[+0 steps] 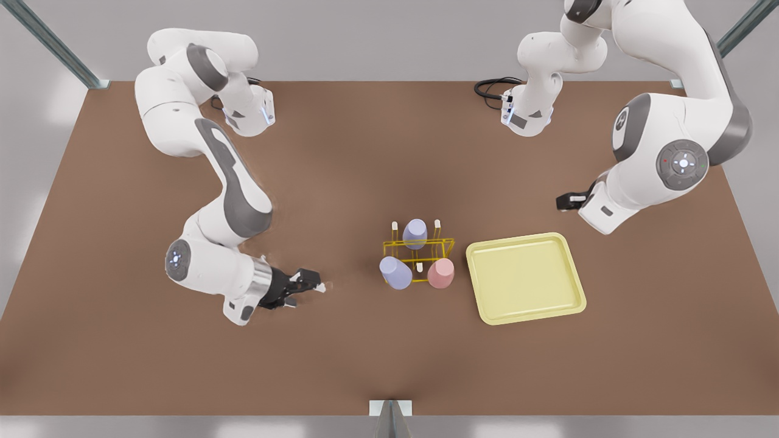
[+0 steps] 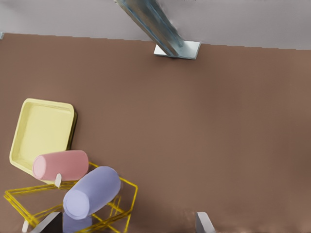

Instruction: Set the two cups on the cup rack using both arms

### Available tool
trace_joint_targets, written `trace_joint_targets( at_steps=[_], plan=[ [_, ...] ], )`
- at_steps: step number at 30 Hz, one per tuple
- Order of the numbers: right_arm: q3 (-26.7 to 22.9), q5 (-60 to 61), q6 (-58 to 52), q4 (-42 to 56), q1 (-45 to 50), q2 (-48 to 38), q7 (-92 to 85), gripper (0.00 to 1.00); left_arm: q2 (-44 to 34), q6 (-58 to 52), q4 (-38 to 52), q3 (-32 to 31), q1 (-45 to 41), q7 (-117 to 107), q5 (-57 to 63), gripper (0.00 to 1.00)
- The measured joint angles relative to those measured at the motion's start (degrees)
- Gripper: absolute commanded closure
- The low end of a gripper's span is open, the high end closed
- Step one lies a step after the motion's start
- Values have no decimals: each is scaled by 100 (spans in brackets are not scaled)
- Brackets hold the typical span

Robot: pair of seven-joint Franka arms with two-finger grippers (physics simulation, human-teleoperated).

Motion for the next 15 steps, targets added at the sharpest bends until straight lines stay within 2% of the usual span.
trace_joint_targets(
  at_steps=[3,5,7,9,12,15],
  plan=[
    [-173,-1820,-761,-6,-351,-356,11,0,-1,-7,-2,-10,-3,109,-3,0],
    [-191,-2224,-1306,5,-413,-968,16,0,3,-11,-6,-12,-1,173,-4,0],
    [-374,-2306,-1776,-220,-388,-1627,21,0,7,-13,-4,-7,22,230,0,0],
    [-582,-2208,-2069,-894,-413,-2265,38,0,8,-15,-7,-4,36,282,-3,0],
    [-832,-2038,-2277,-1502,-423,-2832,76,0,9,-40,-22,-44,20,349,-91,0],
    [-1039,-1887,-2426,-1615,-443,-3165,103,0,-6,-57,-6,-91,46,405,-194,0]
  ],
)
